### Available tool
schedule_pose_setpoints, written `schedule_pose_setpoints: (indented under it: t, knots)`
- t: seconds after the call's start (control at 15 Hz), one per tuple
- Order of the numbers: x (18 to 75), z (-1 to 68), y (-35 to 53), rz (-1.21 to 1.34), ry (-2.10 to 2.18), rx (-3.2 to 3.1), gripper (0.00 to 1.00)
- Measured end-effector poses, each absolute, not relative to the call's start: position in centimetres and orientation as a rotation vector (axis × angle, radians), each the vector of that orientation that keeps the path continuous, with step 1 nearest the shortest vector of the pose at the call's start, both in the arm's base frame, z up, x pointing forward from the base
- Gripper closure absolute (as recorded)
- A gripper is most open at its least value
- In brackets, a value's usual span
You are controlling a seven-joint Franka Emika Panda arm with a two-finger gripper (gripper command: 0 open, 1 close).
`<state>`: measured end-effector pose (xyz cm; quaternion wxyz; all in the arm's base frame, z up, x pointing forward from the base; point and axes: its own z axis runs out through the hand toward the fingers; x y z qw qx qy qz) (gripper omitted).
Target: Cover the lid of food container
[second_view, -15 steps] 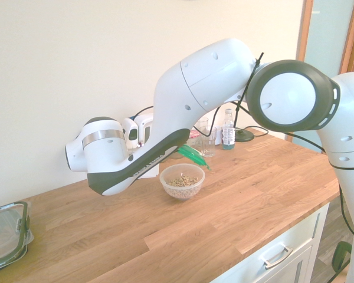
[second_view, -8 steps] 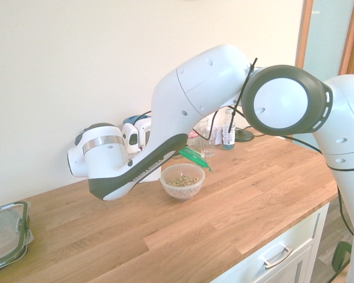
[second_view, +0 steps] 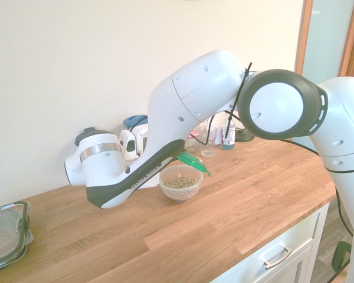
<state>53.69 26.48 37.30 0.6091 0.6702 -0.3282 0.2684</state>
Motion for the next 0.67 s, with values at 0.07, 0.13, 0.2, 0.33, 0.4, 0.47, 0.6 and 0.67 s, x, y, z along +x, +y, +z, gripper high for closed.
schedule_pose_setpoints:
  t: [0.07,0.13,0.2,0.33,0.4,0.47,0.6,0.67]
  knots:
    - [53.69,37.3,26.48,0.62,-0.758,1.548,1.0]
    - [53.69,37.3,26.48,0.62,-0.758,1.548,1.0]
    - [53.69,37.29,26.49,0.62,-0.758,1.548,1.0]
    - [53.75,37.42,26.53,0.621,-0.761,1.55,1.0]
    - [53.83,37.58,26.57,0.623,-0.765,1.552,1.0]
    - [53.87,37.68,26.6,0.624,-0.768,1.553,1.0]
    - [53.99,37.94,26.65,0.626,-0.774,1.556,1.0]
    - [54.04,38.05,26.68,0.627,-0.777,1.557,1.0]
